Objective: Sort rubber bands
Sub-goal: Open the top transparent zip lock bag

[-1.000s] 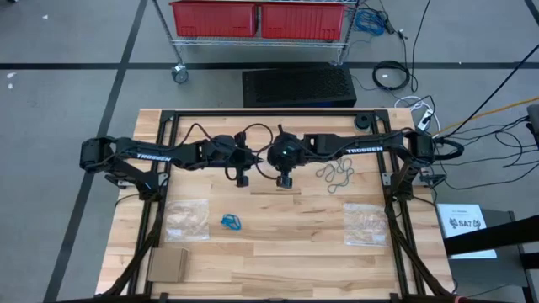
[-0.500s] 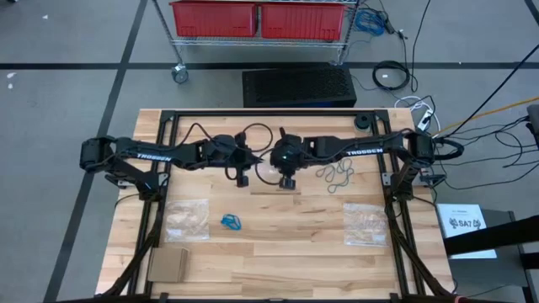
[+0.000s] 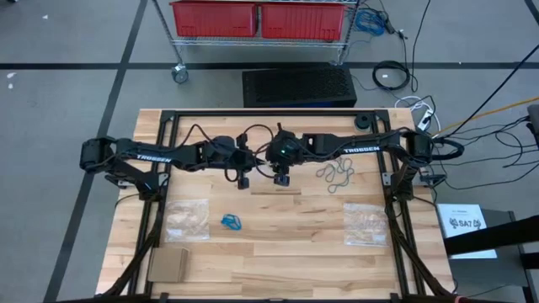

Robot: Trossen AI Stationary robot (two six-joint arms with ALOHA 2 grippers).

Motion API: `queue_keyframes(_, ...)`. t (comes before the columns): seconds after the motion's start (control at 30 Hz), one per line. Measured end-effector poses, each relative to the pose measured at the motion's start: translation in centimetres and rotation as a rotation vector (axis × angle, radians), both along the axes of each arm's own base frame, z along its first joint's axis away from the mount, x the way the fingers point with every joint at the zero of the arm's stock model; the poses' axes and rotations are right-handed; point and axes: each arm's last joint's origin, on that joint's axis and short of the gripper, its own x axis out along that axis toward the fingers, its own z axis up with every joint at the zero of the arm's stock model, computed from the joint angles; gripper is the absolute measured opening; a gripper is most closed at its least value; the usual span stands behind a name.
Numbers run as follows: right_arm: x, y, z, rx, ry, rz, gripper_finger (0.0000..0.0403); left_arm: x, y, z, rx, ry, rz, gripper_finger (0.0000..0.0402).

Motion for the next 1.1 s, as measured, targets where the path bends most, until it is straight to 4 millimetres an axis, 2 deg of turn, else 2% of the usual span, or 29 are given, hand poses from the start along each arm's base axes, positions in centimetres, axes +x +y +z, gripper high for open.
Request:
queue_keyframes(0.27, 0.6, 0.8, -0.8, 0.038, 0.002, 0.015, 0.0240, 0.0, 0.1, 0.0, 0.010, 0.003, 0.026, 0.0000)
queue_keyframes(0.4, 0.6, 1.0, -0.7, 0.041, -0.004, 0.017, 0.0268, 0.0, 0.1, 0.0, 0.010, 0.002, 0.026, 0.0000)
queue_keyframes(0.73, -0.8, 1.4, 1.4, 0.040, -0.006, 0.018, 0.0272, -0.1, 0.1, -0.1, 0.010, 0.014, 0.031, 0.0000)
queue_keyframes(1.1, -3.7, 2.0, 5.7, 0.035, -0.073, 0.024, 0.0272, -0.1, 0.1, -0.1, 0.010, 0.020, 0.031, 0.0000)
